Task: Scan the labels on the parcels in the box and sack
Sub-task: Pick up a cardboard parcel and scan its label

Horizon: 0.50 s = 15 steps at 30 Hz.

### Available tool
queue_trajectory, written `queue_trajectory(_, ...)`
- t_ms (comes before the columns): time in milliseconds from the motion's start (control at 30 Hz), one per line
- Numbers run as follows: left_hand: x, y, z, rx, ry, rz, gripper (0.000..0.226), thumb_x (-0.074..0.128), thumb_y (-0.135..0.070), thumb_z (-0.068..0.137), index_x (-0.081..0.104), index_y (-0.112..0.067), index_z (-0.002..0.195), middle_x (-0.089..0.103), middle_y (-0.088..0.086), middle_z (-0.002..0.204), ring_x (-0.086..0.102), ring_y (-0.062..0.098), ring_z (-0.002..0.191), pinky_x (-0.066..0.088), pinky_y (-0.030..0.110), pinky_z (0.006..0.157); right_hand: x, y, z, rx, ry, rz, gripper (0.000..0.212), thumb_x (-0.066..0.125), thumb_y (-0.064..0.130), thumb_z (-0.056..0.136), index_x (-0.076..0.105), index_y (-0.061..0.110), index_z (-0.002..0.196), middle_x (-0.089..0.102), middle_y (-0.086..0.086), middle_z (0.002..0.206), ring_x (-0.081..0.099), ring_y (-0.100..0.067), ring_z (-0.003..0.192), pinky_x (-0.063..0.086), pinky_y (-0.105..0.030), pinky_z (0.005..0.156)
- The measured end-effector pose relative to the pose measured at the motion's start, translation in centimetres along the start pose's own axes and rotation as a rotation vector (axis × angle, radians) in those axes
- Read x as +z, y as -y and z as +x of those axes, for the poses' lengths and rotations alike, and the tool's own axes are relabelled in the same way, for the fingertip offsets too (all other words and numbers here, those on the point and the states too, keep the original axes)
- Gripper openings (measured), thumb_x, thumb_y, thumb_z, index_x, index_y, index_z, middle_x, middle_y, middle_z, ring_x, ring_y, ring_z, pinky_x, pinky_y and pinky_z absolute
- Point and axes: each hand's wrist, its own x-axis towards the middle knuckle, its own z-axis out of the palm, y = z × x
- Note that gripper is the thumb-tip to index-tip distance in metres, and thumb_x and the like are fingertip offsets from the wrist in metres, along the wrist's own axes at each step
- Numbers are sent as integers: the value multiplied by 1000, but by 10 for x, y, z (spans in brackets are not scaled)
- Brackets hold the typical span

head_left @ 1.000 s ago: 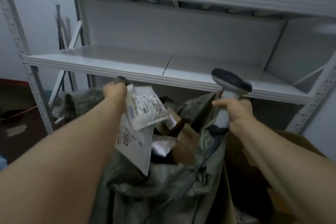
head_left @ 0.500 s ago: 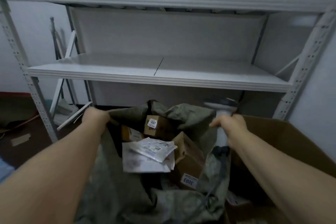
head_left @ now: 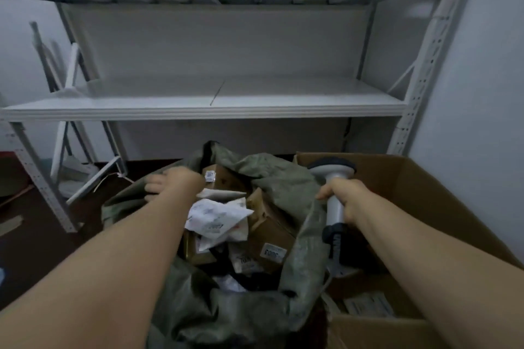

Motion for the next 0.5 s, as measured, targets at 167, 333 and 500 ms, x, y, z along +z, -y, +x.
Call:
queue_trajectory(167,14,-78,-95,474,104,-180,51,58,-30,87,49,-8,132,37,18,140,39,35,126,37,40,105,-68,-17,-7,52,16,51,17,61,3,90,58,1,107,61,-19,92,61,-29,79,54,-43,70)
queue_trajectory(333,91,-134,-181,891,393,-299,30,56,-9,88,67,-12,116,63,6,118,56,24,115,47,29,96,-133,-70,22,232,1,32,23,60,15,93,53,3,111,55,-11,77,52,-21,64,46,-34,54)
queue_trajectory(500,188,-161,-230,882,699,-28,28,57,-6,89,64,-4,117,61,8,103,60,25,104,48,30,86,-177,-122,66,334,-22,-32,12,56,4,93,50,1,83,47,-9,63,43,-18,55,42,-30,57)
